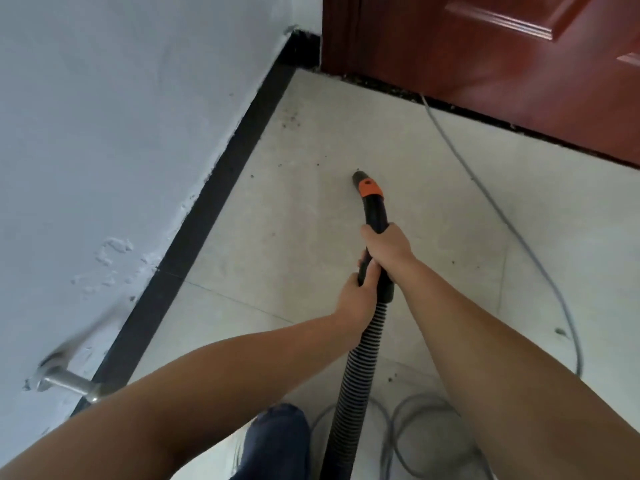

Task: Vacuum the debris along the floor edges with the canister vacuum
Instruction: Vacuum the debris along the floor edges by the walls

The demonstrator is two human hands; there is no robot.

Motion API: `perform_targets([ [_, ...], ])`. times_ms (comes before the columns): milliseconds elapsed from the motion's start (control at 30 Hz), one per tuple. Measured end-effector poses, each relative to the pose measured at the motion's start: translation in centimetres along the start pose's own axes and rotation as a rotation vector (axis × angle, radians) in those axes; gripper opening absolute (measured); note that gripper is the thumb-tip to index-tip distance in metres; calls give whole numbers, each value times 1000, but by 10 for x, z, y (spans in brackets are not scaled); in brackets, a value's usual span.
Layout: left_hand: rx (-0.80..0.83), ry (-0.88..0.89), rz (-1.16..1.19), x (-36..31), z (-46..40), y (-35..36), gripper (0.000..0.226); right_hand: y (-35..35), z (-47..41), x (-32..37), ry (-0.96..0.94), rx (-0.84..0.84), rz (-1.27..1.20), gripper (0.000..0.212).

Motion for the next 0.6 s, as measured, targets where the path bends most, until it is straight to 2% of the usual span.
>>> perform_targets([
  [167, 50, 4, 44, -16, -40, -9, 53, 9, -34, 20, -8, -45, 1, 24],
  [367, 214, -33, 32, -22, -42, -9, 39, 6, -30, 31, 39, 143, 117, 20],
  [500, 260, -48, -39, -35, -35, -27, 48, 18, -24, 48, 67, 173, 145, 20],
  [600, 266, -51, -54, -48, -37, -48, 44, 36, -24, 63, 63, 212, 148, 17],
])
Point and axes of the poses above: each hand's wrist, its own z-axis away from the middle knuckle, its own y-axis out of the palm, x = y × z, the point moved 2 cm from there along -z, towards the middle knuckle, and after that the axes turned 11 degrees about -z, right-handed, at the moved point
